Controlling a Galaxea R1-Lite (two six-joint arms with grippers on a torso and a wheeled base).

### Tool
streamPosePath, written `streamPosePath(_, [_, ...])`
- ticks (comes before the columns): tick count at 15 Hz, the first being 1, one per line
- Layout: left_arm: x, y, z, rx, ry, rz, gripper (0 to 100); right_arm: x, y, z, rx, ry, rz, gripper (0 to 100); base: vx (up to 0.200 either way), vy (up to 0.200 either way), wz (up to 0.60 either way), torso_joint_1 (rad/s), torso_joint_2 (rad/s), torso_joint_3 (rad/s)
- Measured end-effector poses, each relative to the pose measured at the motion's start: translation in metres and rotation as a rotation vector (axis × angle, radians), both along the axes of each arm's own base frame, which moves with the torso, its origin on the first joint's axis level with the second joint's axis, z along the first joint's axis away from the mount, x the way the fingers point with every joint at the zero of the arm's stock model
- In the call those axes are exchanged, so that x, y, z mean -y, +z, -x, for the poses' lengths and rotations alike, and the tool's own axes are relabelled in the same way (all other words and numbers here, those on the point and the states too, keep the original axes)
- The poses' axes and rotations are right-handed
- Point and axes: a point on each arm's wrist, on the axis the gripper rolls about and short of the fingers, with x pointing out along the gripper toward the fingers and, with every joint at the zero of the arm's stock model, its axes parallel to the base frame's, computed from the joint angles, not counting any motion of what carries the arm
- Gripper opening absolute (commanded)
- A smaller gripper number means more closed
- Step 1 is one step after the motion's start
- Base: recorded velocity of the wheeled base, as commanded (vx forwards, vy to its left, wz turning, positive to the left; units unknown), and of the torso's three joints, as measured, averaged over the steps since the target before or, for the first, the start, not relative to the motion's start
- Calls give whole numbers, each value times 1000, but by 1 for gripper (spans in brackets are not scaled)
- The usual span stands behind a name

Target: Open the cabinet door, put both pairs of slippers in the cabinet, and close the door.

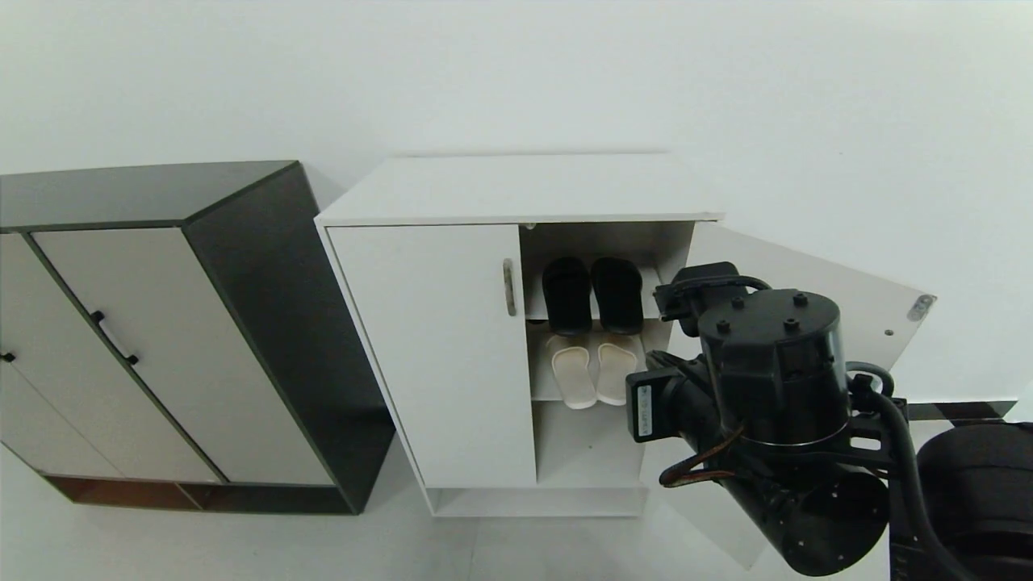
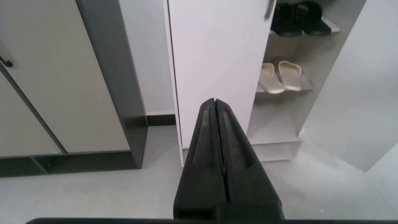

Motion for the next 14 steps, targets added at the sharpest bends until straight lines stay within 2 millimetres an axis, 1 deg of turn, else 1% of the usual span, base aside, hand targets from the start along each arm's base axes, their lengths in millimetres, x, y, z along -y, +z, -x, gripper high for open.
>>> streamPosePath(6, [0,0,0,0,0,-1,0,0,0,0,0,-1,1,0,0,0,0,207,-520,-313])
streamPosePath(12, [0,0,0,0,0,-2,0,2,-1,-2,-3,-8,3,0,0,0,0,240,-552,-317])
streamPosePath(14, [0,0,0,0,0,-2,0,3,-2,-2,-5,-10,6,0,0,0,0,105,-225,-124])
